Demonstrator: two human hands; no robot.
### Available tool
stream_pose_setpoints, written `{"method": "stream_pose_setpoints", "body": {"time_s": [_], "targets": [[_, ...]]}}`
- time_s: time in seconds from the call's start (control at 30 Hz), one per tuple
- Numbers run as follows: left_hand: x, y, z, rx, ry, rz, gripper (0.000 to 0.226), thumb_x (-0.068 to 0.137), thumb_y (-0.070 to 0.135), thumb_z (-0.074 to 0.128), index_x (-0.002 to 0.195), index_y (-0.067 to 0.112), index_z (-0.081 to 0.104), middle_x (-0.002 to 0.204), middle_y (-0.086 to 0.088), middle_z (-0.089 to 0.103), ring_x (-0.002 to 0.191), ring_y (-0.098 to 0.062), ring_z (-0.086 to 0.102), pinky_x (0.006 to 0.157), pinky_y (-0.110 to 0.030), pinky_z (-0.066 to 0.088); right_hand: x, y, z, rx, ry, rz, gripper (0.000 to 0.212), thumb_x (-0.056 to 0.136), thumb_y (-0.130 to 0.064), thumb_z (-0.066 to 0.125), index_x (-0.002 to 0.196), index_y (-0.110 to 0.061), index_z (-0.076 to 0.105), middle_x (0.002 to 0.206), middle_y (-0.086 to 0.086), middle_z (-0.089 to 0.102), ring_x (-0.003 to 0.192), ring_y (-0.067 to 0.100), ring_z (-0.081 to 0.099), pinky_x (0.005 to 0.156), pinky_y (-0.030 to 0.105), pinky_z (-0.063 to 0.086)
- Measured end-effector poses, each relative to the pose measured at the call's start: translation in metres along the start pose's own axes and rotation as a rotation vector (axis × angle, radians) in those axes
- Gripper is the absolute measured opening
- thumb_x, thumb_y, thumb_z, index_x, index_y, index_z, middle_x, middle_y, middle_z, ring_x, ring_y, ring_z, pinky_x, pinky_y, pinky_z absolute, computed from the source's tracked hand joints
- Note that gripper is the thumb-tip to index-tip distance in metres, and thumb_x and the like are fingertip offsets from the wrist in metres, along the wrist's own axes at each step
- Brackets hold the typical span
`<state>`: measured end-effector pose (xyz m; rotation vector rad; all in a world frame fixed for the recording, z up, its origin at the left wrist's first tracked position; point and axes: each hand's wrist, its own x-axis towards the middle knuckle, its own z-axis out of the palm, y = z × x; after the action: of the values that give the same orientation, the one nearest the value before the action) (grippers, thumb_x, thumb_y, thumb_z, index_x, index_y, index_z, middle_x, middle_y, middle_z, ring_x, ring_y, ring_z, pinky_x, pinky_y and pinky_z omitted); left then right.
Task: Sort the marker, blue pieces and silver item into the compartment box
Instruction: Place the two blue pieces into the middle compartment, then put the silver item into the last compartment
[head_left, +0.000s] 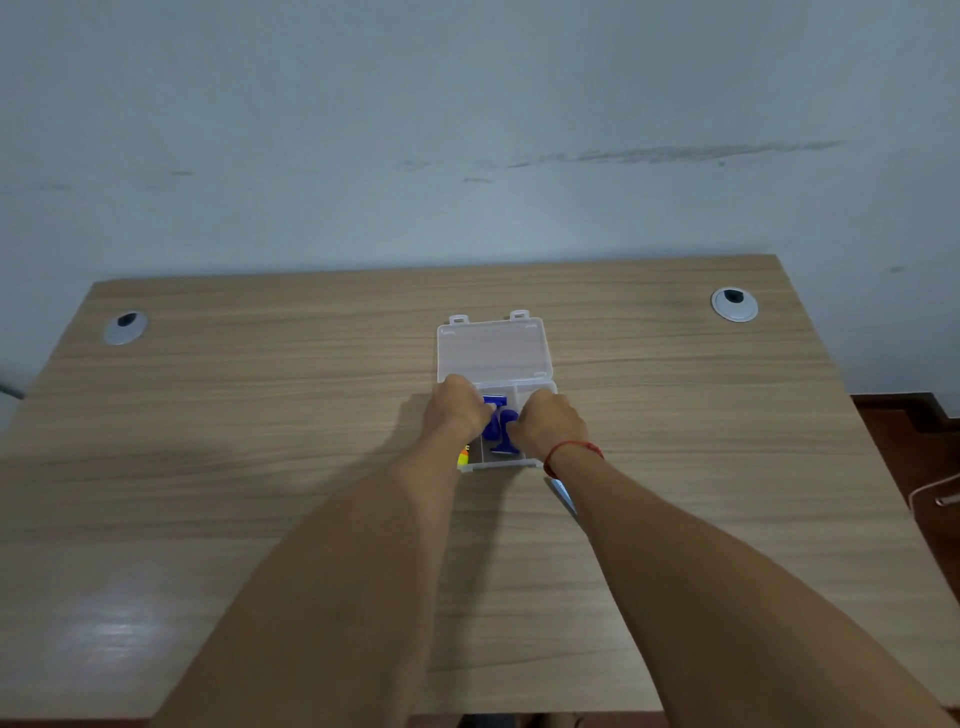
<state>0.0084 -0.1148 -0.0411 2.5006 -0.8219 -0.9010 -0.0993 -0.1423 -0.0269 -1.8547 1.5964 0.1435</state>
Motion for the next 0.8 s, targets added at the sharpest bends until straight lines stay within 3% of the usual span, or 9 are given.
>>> {"method": "stream_pose_setpoints", "body": {"time_s": [0.13, 0.27, 0.37, 0.47, 0.57, 0.67, 0.8], "targets": [[-0.008, -0.006, -0.006, 0.018, 0.080, 0.030, 0.023, 0.080, 0.024, 0.068, 0.097, 0.010, 0.074, 0.107, -0.008, 0.071, 0.098, -0.029, 0.067, 0.080, -0.034, 0.056, -0.002, 0.008, -0.012, 0.047, 0.090, -0.005, 0.021, 0.089, -0.019, 0.060, 0.103, -0.006, 0.069, 0.104, 0.013, 0.071, 0.093, 0.028, 0.069, 0.083, 0.039, 0.059], [-0.020, -0.010, -0.002, 0.104, 0.137, 0.012, 0.066, 0.078, 0.040, 0.070, 0.133, 0.010, 0.050, 0.137, -0.012, 0.045, 0.129, -0.030, 0.045, 0.101, -0.039, 0.042, -0.008, 0.030, -0.026, 0.071, 0.109, 0.003, 0.028, 0.086, -0.018, 0.060, 0.111, -0.006, 0.066, 0.112, 0.013, 0.068, 0.102, 0.031, 0.067, 0.087, 0.040, 0.057], [-0.030, -0.012, 0.004, 0.132, 0.078, -0.058, 0.090, 0.074, 0.043, 0.074, 0.145, 0.005, 0.032, 0.147, -0.013, 0.039, 0.137, -0.029, 0.038, 0.106, -0.038, 0.037, -0.021, 0.050, -0.025, 0.053, 0.008, 0.031, 0.036, 0.076, -0.034, 0.070, 0.098, -0.007, 0.064, 0.103, 0.012, 0.069, 0.093, 0.030, 0.067, 0.078, 0.040, 0.058], [-0.041, -0.012, 0.009, 0.112, 0.026, -0.059, 0.092, 0.078, 0.033, 0.075, 0.148, 0.000, 0.024, 0.150, -0.014, 0.035, 0.139, -0.029, 0.038, 0.106, -0.035, 0.036, -0.031, 0.067, -0.019, 0.012, -0.071, 0.042, 0.040, 0.069, -0.041, 0.077, 0.086, -0.011, 0.056, 0.098, 0.013, 0.068, 0.080, 0.026, 0.059, 0.065, 0.033, 0.050], [-0.045, -0.013, 0.011, 0.093, 0.033, -0.049, 0.093, 0.079, 0.030, 0.076, 0.148, -0.001, 0.023, 0.152, -0.015, 0.035, 0.139, -0.031, 0.038, 0.106, -0.036, 0.036, -0.038, 0.079, -0.011, -0.008, -0.084, 0.043, 0.041, 0.074, -0.029, 0.079, 0.102, -0.009, 0.057, 0.106, 0.013, 0.061, 0.085, 0.025, 0.052, 0.072, 0.033, 0.045], [-0.049, -0.014, 0.011, 0.078, 0.048, -0.051, 0.086, 0.078, 0.028, 0.077, 0.145, 0.001, 0.030, 0.145, -0.014, 0.042, 0.134, -0.031, 0.044, 0.101, -0.036, 0.040, -0.041, 0.088, 0.003, -0.021, -0.058, 0.046, 0.046, 0.078, -0.020, 0.076, 0.116, -0.003, 0.057, 0.121, 0.016, 0.058, 0.100, 0.030, 0.061, 0.081, 0.037, 0.049], [-0.052, -0.016, 0.011, 0.077, 0.062, -0.044, 0.084, 0.079, 0.028, 0.076, 0.144, 0.003, 0.031, 0.143, -0.013, 0.046, 0.132, -0.030, 0.047, 0.099, -0.036, 0.042, -0.045, 0.089, 0.013, 0.015, 0.000, 0.029, 0.042, 0.082, -0.019, 0.071, 0.118, -0.003, 0.056, 0.125, 0.019, 0.057, 0.112, 0.036, 0.061, 0.090, 0.040, 0.051]]}}
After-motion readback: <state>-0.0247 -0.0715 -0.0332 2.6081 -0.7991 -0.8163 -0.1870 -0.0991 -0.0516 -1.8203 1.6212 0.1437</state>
